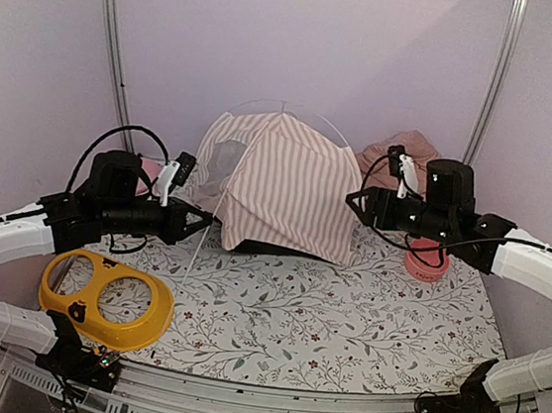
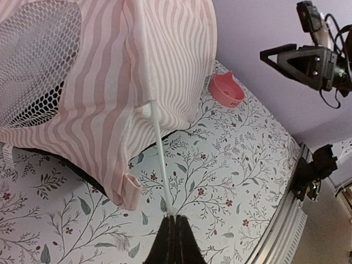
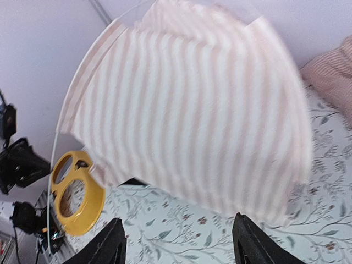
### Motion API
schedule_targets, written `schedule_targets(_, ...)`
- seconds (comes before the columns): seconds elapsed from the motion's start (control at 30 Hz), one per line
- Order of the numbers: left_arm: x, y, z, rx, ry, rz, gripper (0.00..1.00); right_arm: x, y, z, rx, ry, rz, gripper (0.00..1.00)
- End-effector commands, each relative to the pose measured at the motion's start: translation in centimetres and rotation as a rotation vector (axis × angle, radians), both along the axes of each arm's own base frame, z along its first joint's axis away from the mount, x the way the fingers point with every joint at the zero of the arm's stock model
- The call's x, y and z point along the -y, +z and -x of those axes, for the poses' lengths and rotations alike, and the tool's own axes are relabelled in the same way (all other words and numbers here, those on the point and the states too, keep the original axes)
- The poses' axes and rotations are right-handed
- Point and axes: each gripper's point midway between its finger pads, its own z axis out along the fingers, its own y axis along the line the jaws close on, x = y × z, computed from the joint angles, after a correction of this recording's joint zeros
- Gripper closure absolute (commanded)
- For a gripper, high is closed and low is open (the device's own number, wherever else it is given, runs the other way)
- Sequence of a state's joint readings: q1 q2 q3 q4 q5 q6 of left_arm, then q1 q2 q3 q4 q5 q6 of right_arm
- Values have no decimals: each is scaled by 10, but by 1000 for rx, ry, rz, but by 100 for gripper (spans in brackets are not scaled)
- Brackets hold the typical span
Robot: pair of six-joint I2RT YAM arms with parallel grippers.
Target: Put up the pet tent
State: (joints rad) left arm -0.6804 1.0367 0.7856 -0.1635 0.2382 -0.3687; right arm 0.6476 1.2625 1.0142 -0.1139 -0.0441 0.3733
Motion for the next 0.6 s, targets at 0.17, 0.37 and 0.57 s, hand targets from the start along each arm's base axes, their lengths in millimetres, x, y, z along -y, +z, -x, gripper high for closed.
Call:
schedule_targets(0.17,59,14,-6,16,-27,105,100,-147,-72,144,-233,564,-244,32)
schedule_targets(0.37,95,12,-20,8,-11,131,100,-185,-93,185,-323,705,-282,33)
schedule_targets(0.57,113,10,-31,14,-24,129,100,-192,-116,213,-394,760,-267,37)
